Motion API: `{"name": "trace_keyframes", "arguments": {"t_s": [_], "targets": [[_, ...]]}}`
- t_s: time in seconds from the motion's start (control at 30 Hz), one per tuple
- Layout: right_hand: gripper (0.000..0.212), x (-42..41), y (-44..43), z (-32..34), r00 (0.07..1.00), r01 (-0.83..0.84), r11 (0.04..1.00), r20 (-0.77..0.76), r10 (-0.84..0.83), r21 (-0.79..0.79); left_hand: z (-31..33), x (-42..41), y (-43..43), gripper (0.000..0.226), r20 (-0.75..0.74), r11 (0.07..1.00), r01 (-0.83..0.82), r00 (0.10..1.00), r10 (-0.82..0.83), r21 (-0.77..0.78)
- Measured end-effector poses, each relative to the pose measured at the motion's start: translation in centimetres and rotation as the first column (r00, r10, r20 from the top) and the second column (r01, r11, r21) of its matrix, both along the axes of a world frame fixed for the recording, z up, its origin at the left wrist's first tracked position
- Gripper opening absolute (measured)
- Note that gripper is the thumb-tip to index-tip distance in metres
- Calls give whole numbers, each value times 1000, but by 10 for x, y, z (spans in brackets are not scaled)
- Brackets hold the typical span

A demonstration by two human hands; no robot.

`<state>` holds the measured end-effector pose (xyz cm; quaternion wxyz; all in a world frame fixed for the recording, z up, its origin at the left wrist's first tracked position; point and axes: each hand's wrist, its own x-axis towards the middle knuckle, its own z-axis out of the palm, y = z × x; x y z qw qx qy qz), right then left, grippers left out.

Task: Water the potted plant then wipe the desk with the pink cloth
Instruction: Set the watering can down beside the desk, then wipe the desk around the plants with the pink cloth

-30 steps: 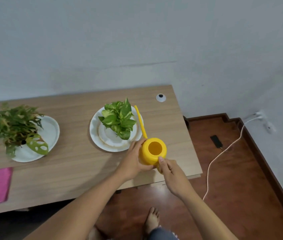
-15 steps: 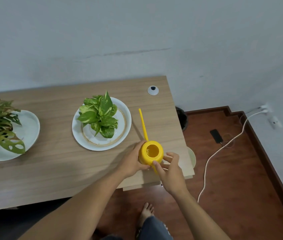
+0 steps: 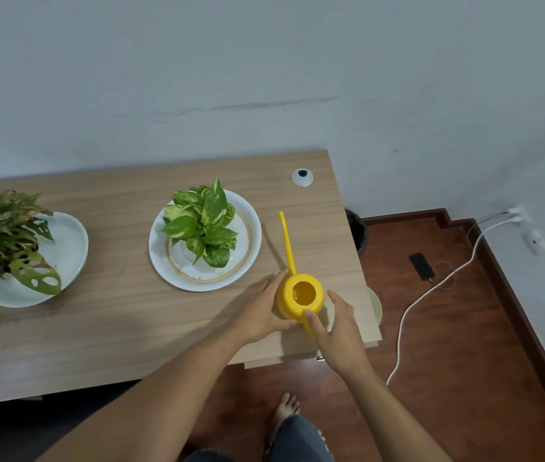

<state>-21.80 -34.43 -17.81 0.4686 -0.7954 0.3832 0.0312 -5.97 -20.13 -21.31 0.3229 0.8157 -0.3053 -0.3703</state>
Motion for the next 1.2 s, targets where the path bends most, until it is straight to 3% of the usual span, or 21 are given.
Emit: {"name": "trace_keyframes", "arguments": {"t_s": [0.27, 0.53, 0.93, 1.2], "targets": [[69, 30, 37, 30, 997, -73, 983, 26, 79, -167, 36, 25, 98, 92, 175, 998, 48, 983, -54, 39], [68, 79, 163, 53, 977, -206, 959, 10, 212, -193, 70, 50, 260, 76, 174, 992, -18, 985, -4, 123], [70, 198, 353, 61, 890, -455, 871, -65, 451, -184, 69, 137, 526, 78, 226, 944, -288, 942, 249, 158], [70, 260, 476, 33, 835, -544, 836, -143, 531, -75, 39, 180, 651, 56, 275, 824, -541, 828, 488, 167]]}}
